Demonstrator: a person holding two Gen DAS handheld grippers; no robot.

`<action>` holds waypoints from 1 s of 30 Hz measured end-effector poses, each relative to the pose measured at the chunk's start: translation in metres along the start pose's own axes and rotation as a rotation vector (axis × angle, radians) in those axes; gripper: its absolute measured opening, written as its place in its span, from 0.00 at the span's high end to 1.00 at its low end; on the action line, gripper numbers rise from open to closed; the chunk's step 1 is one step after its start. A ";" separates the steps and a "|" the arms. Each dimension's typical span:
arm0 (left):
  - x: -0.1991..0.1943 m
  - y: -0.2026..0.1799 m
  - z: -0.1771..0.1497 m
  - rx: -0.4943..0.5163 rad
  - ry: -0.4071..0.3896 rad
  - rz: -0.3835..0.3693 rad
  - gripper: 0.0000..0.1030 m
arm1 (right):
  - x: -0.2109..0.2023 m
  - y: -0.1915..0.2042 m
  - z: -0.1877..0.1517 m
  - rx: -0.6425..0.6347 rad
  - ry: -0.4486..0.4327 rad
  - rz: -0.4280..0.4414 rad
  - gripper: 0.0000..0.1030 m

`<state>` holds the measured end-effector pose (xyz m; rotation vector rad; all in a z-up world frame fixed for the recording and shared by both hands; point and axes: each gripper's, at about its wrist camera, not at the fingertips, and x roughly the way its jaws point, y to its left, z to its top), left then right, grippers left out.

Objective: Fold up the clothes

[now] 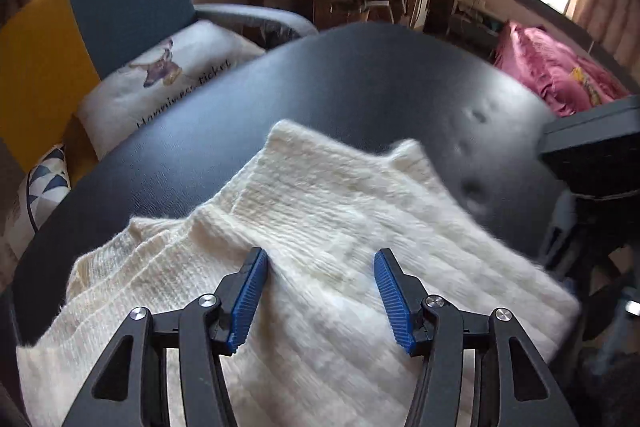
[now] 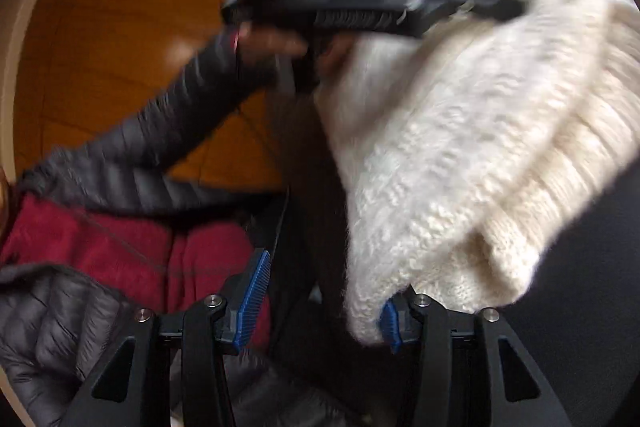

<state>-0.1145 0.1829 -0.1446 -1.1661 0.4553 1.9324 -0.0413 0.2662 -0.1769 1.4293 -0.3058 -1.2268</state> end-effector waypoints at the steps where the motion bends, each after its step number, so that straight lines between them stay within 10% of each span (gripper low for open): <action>1: 0.002 -0.004 -0.003 -0.002 -0.005 -0.014 0.41 | 0.003 -0.003 -0.009 0.016 0.012 -0.012 0.58; 7: 0.004 -0.015 -0.011 -0.053 -0.053 0.000 0.39 | -0.010 -0.011 -0.036 0.080 -0.150 -0.009 0.67; 10: -0.008 -0.005 -0.010 -0.112 -0.098 -0.028 0.40 | -0.028 -0.004 -0.053 0.129 -0.221 -0.067 0.55; 20: -0.077 0.037 -0.037 -0.180 -0.259 0.071 0.40 | -0.106 0.044 -0.016 0.098 -0.580 -0.655 0.51; 28: -0.062 0.053 -0.057 -0.162 -0.194 0.134 0.40 | -0.086 -0.014 0.071 0.117 -0.398 -1.028 0.52; 30: -0.056 0.054 -0.063 -0.178 -0.175 0.121 0.39 | -0.082 -0.020 0.072 0.121 -0.382 -1.079 0.87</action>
